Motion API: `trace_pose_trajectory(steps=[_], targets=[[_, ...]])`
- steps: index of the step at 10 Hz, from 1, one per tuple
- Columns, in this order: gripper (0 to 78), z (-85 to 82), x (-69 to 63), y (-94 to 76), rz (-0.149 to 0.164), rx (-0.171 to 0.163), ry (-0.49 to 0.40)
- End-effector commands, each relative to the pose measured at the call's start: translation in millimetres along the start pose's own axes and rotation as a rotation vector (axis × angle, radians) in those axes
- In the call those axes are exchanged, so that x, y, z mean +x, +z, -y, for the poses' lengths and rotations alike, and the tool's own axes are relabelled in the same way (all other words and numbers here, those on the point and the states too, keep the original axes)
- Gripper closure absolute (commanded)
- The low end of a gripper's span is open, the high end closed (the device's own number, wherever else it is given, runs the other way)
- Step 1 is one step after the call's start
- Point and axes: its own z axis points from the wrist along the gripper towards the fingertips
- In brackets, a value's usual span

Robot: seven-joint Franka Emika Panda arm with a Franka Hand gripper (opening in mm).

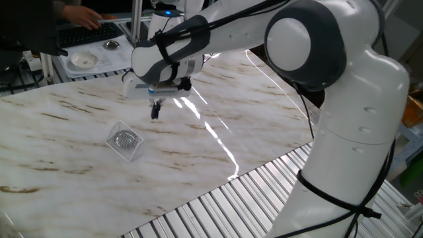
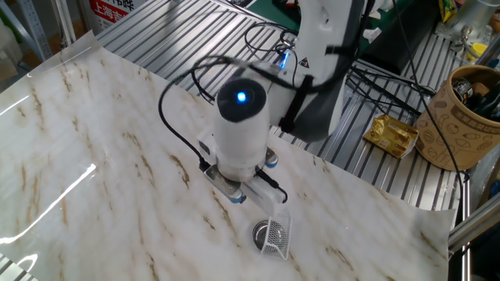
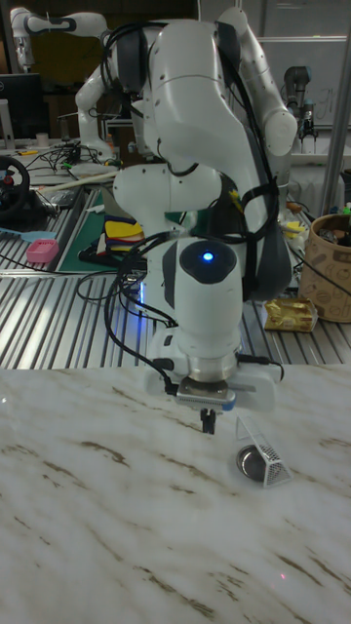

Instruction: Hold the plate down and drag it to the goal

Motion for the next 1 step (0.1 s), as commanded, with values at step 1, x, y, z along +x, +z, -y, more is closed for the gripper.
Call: trace_pose_trajectory(steps=[1], targets=[[77.6, 11.7, 3.2, -18.3, -0.022, 0.000, -0.020]])
